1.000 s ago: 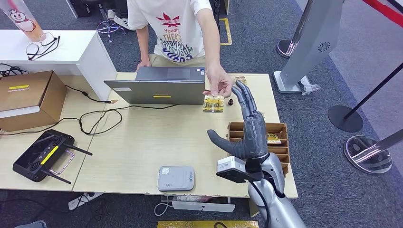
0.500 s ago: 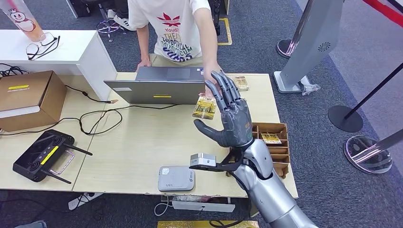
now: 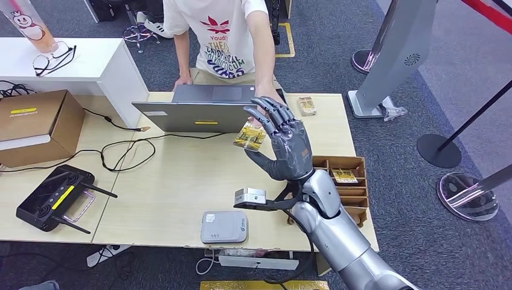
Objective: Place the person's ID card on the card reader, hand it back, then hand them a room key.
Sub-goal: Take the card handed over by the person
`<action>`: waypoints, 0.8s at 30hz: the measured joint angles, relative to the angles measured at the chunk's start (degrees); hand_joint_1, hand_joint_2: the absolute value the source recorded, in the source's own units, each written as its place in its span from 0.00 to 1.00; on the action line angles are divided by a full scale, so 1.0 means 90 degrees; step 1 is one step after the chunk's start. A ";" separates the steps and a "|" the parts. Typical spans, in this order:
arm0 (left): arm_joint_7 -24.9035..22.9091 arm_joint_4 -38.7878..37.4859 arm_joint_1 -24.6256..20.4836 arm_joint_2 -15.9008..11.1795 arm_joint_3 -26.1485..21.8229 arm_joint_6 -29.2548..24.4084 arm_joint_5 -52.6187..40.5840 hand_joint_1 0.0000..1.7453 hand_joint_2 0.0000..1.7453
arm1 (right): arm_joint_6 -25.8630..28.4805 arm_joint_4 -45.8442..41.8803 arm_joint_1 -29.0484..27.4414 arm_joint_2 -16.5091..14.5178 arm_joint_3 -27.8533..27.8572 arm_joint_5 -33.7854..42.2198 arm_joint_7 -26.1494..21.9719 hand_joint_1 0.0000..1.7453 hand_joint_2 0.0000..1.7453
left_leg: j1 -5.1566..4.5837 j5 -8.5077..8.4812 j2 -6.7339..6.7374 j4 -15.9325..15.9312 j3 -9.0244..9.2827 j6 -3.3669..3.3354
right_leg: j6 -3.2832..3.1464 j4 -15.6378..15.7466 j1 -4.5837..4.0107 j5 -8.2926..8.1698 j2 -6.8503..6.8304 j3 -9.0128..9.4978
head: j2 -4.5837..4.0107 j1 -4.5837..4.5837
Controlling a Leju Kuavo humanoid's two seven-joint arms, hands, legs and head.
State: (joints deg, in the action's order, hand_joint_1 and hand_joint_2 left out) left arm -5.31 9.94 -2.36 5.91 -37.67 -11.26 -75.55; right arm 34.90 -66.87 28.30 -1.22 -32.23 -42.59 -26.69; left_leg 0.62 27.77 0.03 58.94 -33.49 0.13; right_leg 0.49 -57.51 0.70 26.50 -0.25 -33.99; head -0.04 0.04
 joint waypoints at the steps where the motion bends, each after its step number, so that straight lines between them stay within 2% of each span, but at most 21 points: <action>1: -0.0001 0.0000 0.0000 -0.0001 0.0000 0.0000 -0.0007 0.00 0.00 | 0.0007 0.0013 0.0003 0.0000 -0.0007 0.0003 -0.0005 0.79 1.00 | 0.0000 0.0000 0.0000 0.0000 0.0000 0.0000 | 0.0000 0.0000 0.0000 0.0000 0.0000 0.0000 | 0.0000 0.0000; 10: -0.0001 0.0000 -0.0001 -0.0008 -0.0001 0.0000 -0.0024 0.00 0.00 | 0.0040 0.0064 0.0034 0.0002 -0.0055 0.0101 -0.0041 0.86 1.00 | 0.0000 0.0000 0.0000 0.0000 0.0001 0.0000 | 0.0000 0.0000 0.0000 0.0000 0.0000 0.0000 | 0.0000 0.0000; 24: -0.0002 -0.0002 -0.0003 -0.0032 -0.0001 0.0005 -0.0039 0.00 0.00 | 0.0082 0.0118 0.0077 0.0012 -0.0081 0.0126 -0.0045 0.87 1.00 | 0.0000 0.0000 0.0000 0.0000 0.0001 0.0000 | 0.0000 0.0000 0.0000 0.0000 0.0000 0.0000 | 0.0000 0.0000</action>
State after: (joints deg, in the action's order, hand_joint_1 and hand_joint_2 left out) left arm -5.33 9.93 -2.39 5.62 -37.67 -11.21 -75.90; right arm 35.64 -65.81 28.99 -1.12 -32.96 -41.45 -27.10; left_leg 0.62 27.76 0.03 58.95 -33.49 0.13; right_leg 0.49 -57.51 0.70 26.50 -0.25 -33.99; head -0.04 0.04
